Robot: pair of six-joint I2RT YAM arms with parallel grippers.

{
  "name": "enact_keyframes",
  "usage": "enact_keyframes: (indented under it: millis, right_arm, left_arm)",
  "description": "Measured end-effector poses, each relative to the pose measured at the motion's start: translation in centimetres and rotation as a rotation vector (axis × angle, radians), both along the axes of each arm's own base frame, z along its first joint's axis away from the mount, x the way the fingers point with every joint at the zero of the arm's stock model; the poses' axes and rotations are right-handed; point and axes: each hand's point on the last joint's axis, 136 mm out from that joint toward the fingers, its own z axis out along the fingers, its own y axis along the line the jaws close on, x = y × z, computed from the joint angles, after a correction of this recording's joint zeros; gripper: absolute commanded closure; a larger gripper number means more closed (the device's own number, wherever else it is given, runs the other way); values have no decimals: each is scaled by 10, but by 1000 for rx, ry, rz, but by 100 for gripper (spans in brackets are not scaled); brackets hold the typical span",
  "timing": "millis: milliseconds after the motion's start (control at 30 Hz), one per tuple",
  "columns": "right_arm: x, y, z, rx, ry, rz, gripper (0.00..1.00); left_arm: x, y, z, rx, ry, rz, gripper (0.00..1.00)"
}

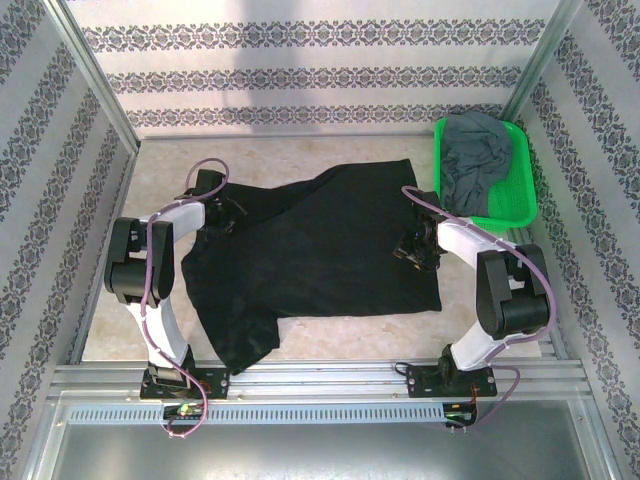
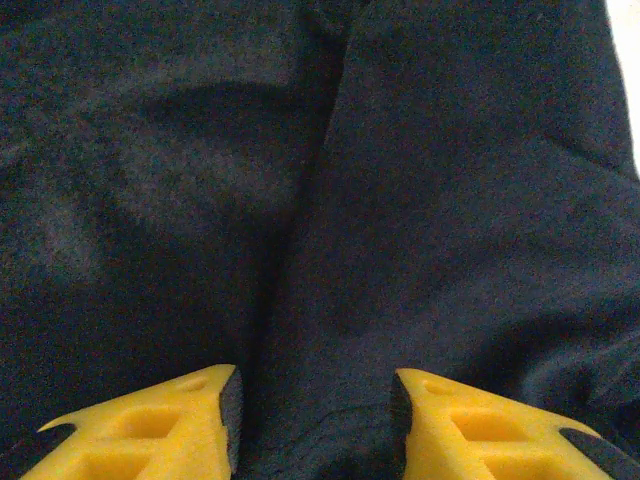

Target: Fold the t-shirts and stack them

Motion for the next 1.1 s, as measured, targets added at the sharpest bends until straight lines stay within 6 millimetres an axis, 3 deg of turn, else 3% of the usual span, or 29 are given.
enact_keyframes:
  millis: [100,300,333,533,900,1000,1100]
  right_arm:
    - [2,4,6,15,-18,9,49]
    - [9,13,24,35,-74,29,49]
    - [10,13,26,38,-79,29,49]
    - [11,14,31,40,-90,29,50]
    - [8,14,35,44,-88,30,50]
    - [8,14,35,48,-87,31,49]
    - [9,15,36,51,-88,32,49]
  left_arm:
    - [-6,-2,-4,4,22,-8,64]
    - [-13,-6,-10,2,42,-15,99]
    - [-13,-6,-10,1,42,-12,100]
    - [-2,-4,3,19,15,-8,100]
    - [70,2,89,-5,-166,45,100]
    - [86,7,92,-5,-166,57,100]
    - [92,11,77,-2,-126,64,100]
